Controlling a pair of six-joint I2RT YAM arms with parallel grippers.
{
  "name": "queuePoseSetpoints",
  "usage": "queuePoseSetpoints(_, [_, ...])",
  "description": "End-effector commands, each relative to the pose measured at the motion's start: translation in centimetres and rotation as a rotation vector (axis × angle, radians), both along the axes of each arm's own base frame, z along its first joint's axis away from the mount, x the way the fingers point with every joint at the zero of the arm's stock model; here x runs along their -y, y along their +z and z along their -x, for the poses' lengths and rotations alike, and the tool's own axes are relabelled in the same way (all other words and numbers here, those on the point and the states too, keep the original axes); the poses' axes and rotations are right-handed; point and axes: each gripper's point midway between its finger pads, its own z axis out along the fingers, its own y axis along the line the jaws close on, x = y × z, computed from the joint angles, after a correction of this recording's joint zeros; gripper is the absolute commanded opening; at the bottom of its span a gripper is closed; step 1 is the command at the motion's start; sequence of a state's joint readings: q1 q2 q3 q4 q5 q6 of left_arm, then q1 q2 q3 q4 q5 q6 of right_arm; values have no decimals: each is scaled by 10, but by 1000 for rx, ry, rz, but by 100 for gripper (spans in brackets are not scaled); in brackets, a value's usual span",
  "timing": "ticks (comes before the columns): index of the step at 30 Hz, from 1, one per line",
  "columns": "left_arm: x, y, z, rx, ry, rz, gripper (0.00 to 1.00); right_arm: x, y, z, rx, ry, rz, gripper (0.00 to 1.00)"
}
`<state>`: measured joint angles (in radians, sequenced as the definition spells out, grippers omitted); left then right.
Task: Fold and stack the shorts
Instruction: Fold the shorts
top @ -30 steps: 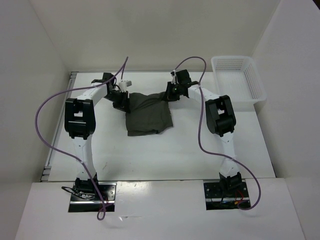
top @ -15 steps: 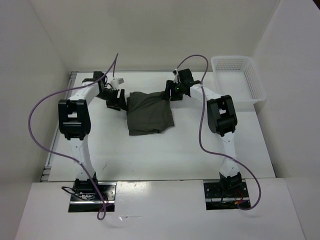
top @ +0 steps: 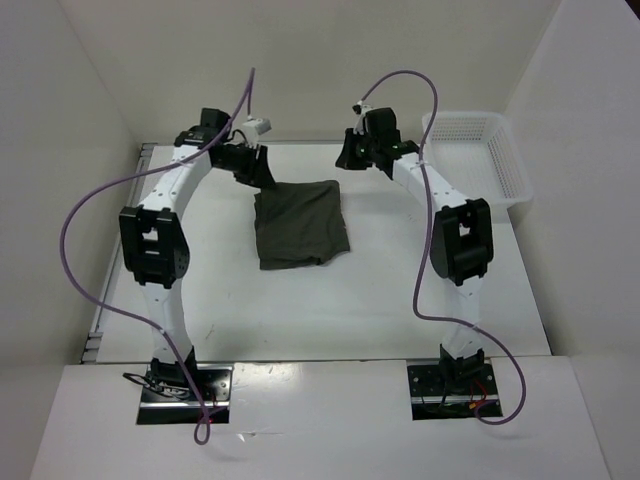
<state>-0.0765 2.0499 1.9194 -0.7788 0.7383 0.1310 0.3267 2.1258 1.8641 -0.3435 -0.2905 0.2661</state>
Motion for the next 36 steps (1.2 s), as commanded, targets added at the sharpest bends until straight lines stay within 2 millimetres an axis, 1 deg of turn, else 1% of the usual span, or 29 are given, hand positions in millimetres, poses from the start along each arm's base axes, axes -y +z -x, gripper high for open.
queuePoseSetpoints(1, [27, -22, -4, -43, -81, 38, 46, -9, 40, 5, 71, 28, -30, 11])
queuePoseSetpoints(2, [32, -35, -9, -62, -80, 32, 46, -10, 35, 8, 58, 36, -31, 11])
queuePoseSetpoints(4, [31, -45, -19, -70, -57, 17, 46, -18, 32, 15, 31, 52, -54, 9])
queuePoseSetpoints(5, [28, -54, -31, -73, -15, -9, 46, -20, 16, 16, -13, 50, -62, 6])
queuePoseSetpoints(6, [25, -59, -35, -78, 3, -24, 46, -21, 12, 14, -12, 50, -63, 3])
queuePoseSetpoints(7, [23, -68, -42, -75, 15, -42, 46, -27, 6, 16, -31, 53, -68, 1])
queuePoseSetpoints(8, [21, -70, -48, -77, 46, -52, 46, -28, -10, 14, -51, 52, -61, 0])
queuePoseSetpoints(10, [10, -79, -61, -67, 112, -119, 45, -35, -28, 14, -94, 42, -71, 0])
queuePoseSetpoints(11, [2, -78, -69, -51, 164, -159, 45, -34, -48, 13, -125, 32, -54, 0])
queuePoseSetpoints(12, [-1, -80, -70, -48, 178, -177, 43, -40, -57, 16, -150, 32, -57, 0])
queuePoseSetpoints(13, [-4, -81, -72, -46, 189, -192, 43, -39, -66, 15, -171, 10, -55, 0])
queuePoseSetpoints(14, [-7, -82, -73, -44, 198, -204, 43, -35, -86, 13, -197, -23, -40, 0])
queuePoseSetpoints(15, [-10, -95, -70, -68, 205, -224, 43, -34, -93, 12, -212, -44, -35, 0])
queuePoseSetpoints(17, [-12, -106, -65, -92, 208, -237, 42, -28, -113, 9, -231, -75, -2, 0])
queuePoseSetpoints(18, [-12, -116, -62, -120, 212, -239, 42, -26, -114, 8, -227, -86, 6, 0])
queuePoseSetpoints(19, [-18, -120, -62, -125, 222, -239, 42, -26, -123, 9, -241, -86, 12, 0])
queuePoseSetpoints(20, [-17, -132, -56, -157, 214, -239, 42, -26, -123, 9, -241, -86, 13, 0])
queuePoseSetpoints(22, [-13, -139, -53, -180, 205, -217, 42, -34, -126, 7, -237, -70, 5, 0])
queuePoseSetpoints(23, [-13, -151, -51, -202, 202, -222, 42, -34, -126, 7, -237, -70, 5, 0])
queuePoseSetpoints(25, [-13, -162, -49, -223, 200, -227, 43, -33, -128, 4, -237, -87, 8, 0])
queuePoseSetpoints(26, [-17, -170, -51, -244, 217, -224, 43, -33, -123, -1, -216, -94, 5, 0])
queuePoseSetpoints(28, [-18, -175, -48, -262, 215, -228, 43, -26, -126, -8, -194, -131, 40, 0])
queuePoseSetpoints(29, [-23, -180, -48, -273, 223, -230, 43, -22, -127, -10, -182, -139, 61, 0])
queuePoseSetpoints(31, [-23, -181, -48, -268, 217, -233, 43, -21, -114, -20, -122, -122, 88, 1])
queuePoseSetpoints(32, [-25, -179, -49, -271, 216, -216, 43, -25, -109, -21, -104, -85, 88, 6])
queuePoseSetpoints(33, [-21, -173, -49, -258, 196, -197, 46, -37, -81, -19, -63, -5, 41, 31])
queuePoseSetpoints(34, [-15, -159, -49, -242, 175, -157, 52, -48, -67, -16, -23, 52, 41, 41])
queuePoseSetpoints(35, [-12, -152, -49, -234, 166, -139, 56, -55, -54, -12, -1, 87, 37, 51])
queuePoseSetpoints(36, [-10, -142, -51, -216, 159, -123, 59, -57, -28, -12, 47, 102, 24, 70])
